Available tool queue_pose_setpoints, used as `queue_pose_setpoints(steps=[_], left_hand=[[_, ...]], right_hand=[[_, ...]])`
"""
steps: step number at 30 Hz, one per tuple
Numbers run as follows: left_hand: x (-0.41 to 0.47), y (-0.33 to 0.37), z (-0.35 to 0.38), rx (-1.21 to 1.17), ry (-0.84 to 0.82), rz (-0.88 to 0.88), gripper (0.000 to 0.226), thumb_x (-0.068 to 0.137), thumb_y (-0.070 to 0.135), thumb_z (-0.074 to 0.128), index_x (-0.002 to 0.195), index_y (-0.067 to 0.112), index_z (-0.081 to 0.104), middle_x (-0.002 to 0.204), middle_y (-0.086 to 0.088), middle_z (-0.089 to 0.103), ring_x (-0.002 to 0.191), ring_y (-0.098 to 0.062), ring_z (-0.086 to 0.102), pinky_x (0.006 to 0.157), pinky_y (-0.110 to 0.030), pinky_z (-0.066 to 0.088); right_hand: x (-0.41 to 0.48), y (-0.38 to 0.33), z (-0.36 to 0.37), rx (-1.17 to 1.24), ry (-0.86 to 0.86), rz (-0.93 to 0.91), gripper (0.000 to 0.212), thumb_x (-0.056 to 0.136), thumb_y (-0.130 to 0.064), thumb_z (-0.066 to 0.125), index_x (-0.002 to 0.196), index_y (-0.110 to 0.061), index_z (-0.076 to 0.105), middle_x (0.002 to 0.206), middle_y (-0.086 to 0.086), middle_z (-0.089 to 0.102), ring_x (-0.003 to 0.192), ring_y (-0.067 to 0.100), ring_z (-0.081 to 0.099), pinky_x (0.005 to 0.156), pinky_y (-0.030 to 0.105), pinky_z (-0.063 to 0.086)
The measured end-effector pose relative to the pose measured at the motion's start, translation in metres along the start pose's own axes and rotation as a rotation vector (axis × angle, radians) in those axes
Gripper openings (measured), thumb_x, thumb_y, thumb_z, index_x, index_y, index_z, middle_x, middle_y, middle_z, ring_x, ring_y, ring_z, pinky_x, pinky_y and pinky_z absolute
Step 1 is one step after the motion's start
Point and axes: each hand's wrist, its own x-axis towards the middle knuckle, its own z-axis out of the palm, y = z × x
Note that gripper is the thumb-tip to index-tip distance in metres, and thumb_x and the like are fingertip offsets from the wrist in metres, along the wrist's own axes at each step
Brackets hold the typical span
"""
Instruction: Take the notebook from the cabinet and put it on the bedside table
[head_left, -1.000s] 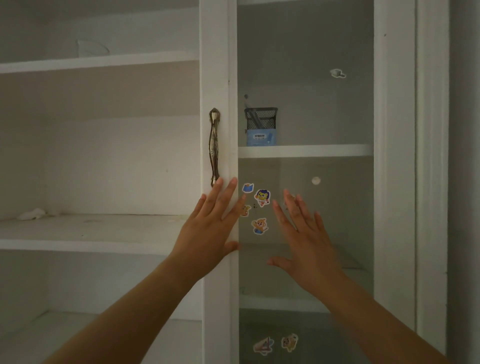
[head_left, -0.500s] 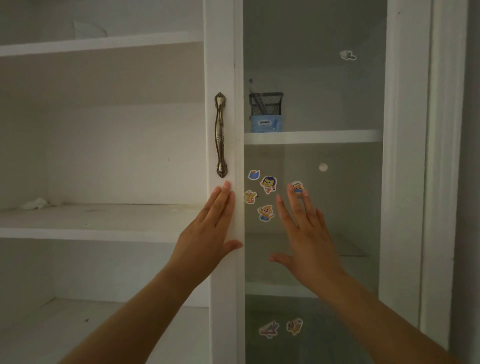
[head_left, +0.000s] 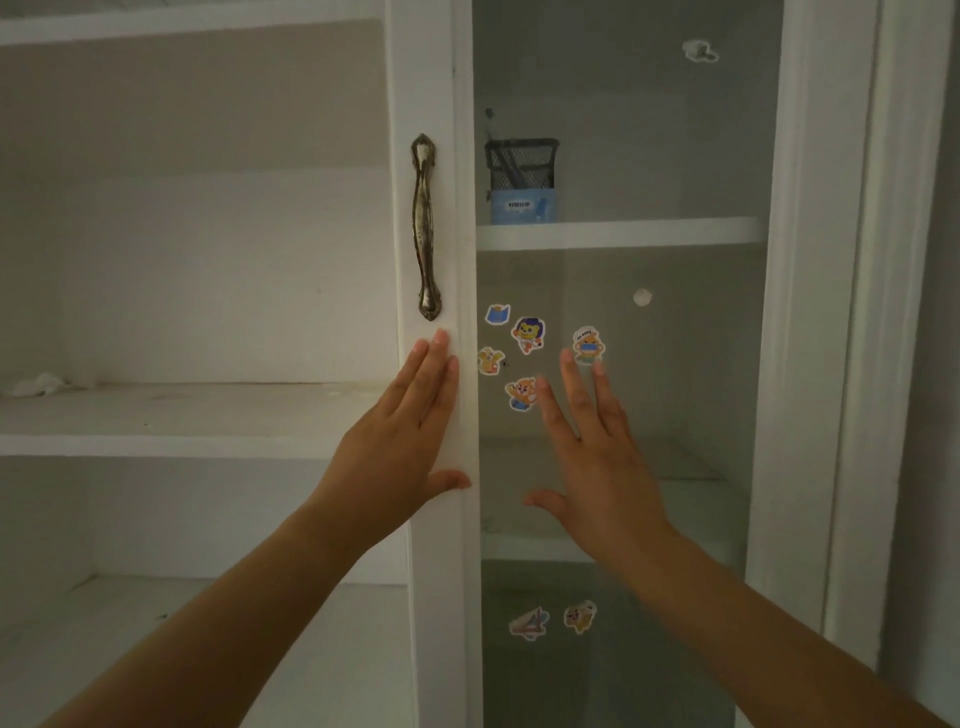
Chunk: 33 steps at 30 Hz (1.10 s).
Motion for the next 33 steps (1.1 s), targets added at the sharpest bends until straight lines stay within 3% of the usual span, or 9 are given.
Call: queue_pose_setpoints(steps=[3,7,10,13,15,19,22,26,33], left_hand=[[0.002,0.002,-0.001,-0.011,-0.014,-0.023,0.116,0.057,0.054,0.073,0.142,0.0,0.016,0.151,-0.015,0.009,0.137,-0.031,0.014,0.083,-0.044,0.049],[0.009,0.005,0.002,-0.042,-0.102,-0.047,0.112,0.068,0.053,0.067,0.139,0.006,-0.007,0.15,-0.008,-0.015,0.139,-0.025,-0.009,0.095,-0.042,0.043],[0.01,0.004,0.004,-0.038,-0.104,-0.057,0.114,0.064,0.054,0.069,0.142,0.004,0.002,0.151,-0.008,-0.008,0.139,-0.026,-0.001,0.091,-0.041,0.046],[0.01,0.002,0.008,-0.027,-0.049,-0.041,0.116,0.056,0.054,0.072,0.14,-0.002,0.015,0.15,-0.014,0.008,0.136,-0.032,0.014,0.079,-0.044,0.051],[0.011,0.002,0.009,-0.02,-0.042,-0.033,0.115,0.056,0.056,0.07,0.14,-0.003,0.018,0.149,-0.015,0.011,0.135,-0.034,0.018,0.079,-0.043,0.051],[0.008,-0.002,0.011,0.019,-0.052,-0.023,0.106,0.066,0.066,0.049,0.143,0.001,0.014,0.152,-0.013,0.008,0.139,-0.032,0.015,0.093,-0.043,0.037],[0.007,-0.006,0.01,0.043,-0.076,-0.004,0.103,0.069,0.074,0.029,0.145,0.009,0.003,0.154,-0.011,0.002,0.141,-0.03,0.006,0.104,-0.05,0.023],[0.006,-0.007,0.002,0.084,-0.119,-0.004,0.097,0.075,0.076,0.022,0.145,0.011,0.003,0.154,-0.01,0.001,0.141,-0.03,0.005,0.104,-0.055,0.02],[-0.008,-0.004,-0.03,-0.041,-0.144,-0.084,0.079,0.078,0.073,0.009,0.143,0.034,-0.009,0.156,-0.001,-0.001,0.142,-0.024,-0.001,0.108,-0.052,0.003]], right_hand=[[0.003,0.0,0.001,0.005,-0.003,-0.01,0.115,0.058,-0.039,0.082,0.145,-0.017,0.01,0.154,0.007,-0.009,0.139,0.03,-0.011,0.111,0.05,0.017],[0.009,-0.003,0.005,-0.01,-0.022,0.009,0.113,0.062,-0.034,0.081,0.146,-0.016,0.006,0.15,0.004,-0.019,0.137,0.028,-0.019,0.11,0.047,0.008],[0.008,-0.002,0.008,-0.021,-0.025,0.008,0.115,0.062,-0.036,0.081,0.146,-0.017,0.003,0.151,0.005,-0.019,0.137,0.028,-0.02,0.109,0.044,0.004],[0.008,0.001,0.01,-0.03,-0.005,0.028,0.118,0.056,-0.037,0.084,0.145,-0.015,0.01,0.154,0.009,-0.006,0.139,0.031,-0.01,0.107,0.046,0.011],[0.007,0.001,0.011,-0.034,-0.001,0.038,0.119,0.052,-0.039,0.086,0.145,-0.014,0.015,0.155,0.011,0.001,0.139,0.033,-0.003,0.106,0.047,0.015],[0.005,0.003,0.012,-0.005,0.015,0.011,0.119,0.054,-0.04,0.084,0.145,-0.017,0.01,0.154,0.003,-0.007,0.14,0.03,-0.005,0.107,0.046,0.014],[0.005,0.003,0.01,-0.008,0.022,0.012,0.116,0.058,-0.041,0.082,0.145,-0.02,0.008,0.154,0.003,-0.01,0.139,0.029,-0.008,0.107,0.046,0.013],[0.003,-0.005,-0.003,0.029,-0.067,0.003,0.101,0.075,-0.046,0.067,0.145,-0.026,-0.003,0.15,0.001,-0.024,0.139,0.027,-0.018,0.112,0.044,0.009],[-0.001,-0.028,-0.053,0.073,-0.11,0.006,0.089,0.084,-0.048,0.056,0.145,-0.024,-0.004,0.155,0.001,-0.014,0.143,0.025,0.001,0.111,0.041,0.021]])
